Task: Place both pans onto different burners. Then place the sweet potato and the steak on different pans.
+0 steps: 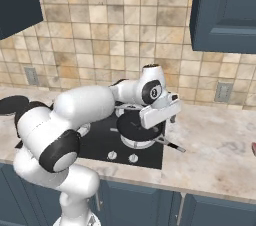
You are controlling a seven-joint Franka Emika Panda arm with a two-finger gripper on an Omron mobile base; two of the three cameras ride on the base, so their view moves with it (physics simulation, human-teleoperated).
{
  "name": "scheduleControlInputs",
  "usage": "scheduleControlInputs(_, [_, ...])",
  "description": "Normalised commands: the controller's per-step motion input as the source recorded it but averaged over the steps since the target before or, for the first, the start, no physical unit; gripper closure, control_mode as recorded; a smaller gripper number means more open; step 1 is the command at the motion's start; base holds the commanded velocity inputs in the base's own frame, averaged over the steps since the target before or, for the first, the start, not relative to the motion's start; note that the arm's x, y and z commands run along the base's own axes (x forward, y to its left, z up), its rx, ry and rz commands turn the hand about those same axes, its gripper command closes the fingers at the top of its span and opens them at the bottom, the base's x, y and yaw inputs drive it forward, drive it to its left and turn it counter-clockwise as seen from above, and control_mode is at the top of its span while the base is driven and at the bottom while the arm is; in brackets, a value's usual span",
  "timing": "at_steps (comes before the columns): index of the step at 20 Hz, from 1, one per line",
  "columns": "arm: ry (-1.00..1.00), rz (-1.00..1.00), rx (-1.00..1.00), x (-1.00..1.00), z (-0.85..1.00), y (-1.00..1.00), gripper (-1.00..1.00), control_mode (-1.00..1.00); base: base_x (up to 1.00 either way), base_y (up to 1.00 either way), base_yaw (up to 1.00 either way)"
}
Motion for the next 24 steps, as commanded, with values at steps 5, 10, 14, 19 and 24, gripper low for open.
scheduleControlInputs(5, [-0.21,-0.24,0.09,-0.27,0.51,0.23,-1.00,-1.00,0.00,0.00,0.00])
scheduleControlInputs(10, [-0.18,-0.20,0.05,-0.23,0.44,0.39,-1.00,-1.00,0.00,0.00,0.00])
scheduleControlInputs(14, [-0.14,-0.08,0.00,-0.12,0.21,0.56,-1.00,-1.00,0.00,0.00,0.00])
scheduleControlInputs(19, [-0.07,-0.04,0.00,-0.07,0.05,0.57,-1.00,-1.00,0.00,0.00,0.00])
scheduleControlInputs(24, [-0.01,-0.06,0.00,-0.01,0.06,0.64,-1.00,-1.00,0.00,0.00,0.00])
